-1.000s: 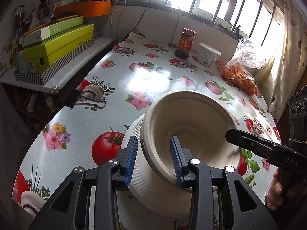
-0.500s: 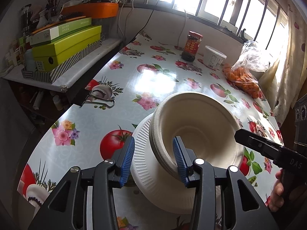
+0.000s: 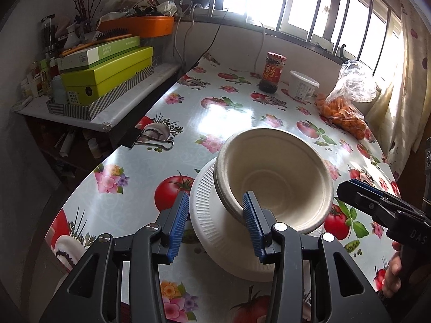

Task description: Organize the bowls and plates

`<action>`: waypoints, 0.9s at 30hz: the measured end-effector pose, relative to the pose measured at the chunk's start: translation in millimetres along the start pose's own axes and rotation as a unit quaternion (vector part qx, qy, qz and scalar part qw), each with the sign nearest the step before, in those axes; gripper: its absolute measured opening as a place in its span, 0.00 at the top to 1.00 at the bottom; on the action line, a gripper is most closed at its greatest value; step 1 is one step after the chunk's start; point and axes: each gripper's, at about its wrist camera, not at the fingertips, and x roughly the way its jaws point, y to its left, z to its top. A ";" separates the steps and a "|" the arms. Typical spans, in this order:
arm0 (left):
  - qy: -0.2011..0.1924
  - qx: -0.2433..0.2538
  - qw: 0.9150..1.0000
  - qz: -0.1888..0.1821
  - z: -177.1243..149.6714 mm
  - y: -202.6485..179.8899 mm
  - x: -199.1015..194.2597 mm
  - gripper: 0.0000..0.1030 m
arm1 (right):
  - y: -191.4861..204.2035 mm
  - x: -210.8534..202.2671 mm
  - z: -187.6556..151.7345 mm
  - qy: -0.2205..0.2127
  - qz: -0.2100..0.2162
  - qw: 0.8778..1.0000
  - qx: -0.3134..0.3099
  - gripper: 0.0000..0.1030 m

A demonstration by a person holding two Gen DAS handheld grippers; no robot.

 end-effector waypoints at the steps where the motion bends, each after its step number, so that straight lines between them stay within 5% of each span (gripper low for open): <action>1: -0.003 0.001 1.000 0.007 -2.4 -0.9 -2.6 0.58 | 1.4 -2.5 -2.4 -0.003 -0.005 1.000 -0.004 0.41; 13: -0.018 0.008 0.999 0.039 -49.3 -6.4 -31.9 0.58 | 13.8 -36.6 -43.0 -0.041 -0.095 0.993 -0.059 0.34; 27: 0.009 0.009 0.999 0.034 -91.6 -12.7 -27.6 0.58 | 13.7 -37.8 -83.8 -0.012 -0.096 0.994 -0.053 0.31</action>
